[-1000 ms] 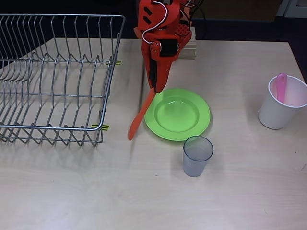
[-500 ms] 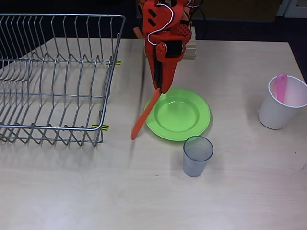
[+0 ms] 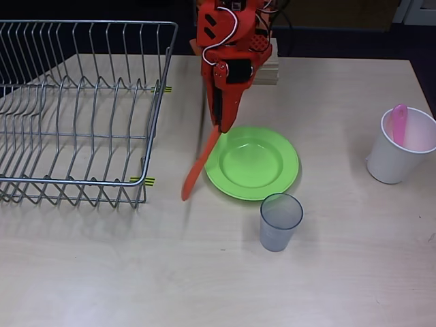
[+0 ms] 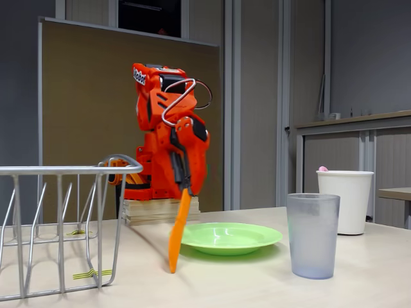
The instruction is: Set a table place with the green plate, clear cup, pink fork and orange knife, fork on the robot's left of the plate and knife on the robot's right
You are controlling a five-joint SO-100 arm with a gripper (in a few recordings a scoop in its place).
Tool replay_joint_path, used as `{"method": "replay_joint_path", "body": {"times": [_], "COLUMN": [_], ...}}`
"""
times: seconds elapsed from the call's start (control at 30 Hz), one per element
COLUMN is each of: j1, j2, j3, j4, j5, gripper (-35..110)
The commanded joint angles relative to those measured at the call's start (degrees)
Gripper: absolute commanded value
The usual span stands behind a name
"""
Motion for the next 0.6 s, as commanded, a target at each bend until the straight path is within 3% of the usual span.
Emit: {"method": "replay_joint_path", "body": {"times": [0.0,0.17,0.57], "j1": [3.08,4.66,2.90], "j2": [-0.26,0.35,7.91], "j3": [0.70,3.16,7.73], "j4": [-0.09,-0.18,1.14], "j5": [0.18,0.09,1.58], "gripper": [5,16,15]}}
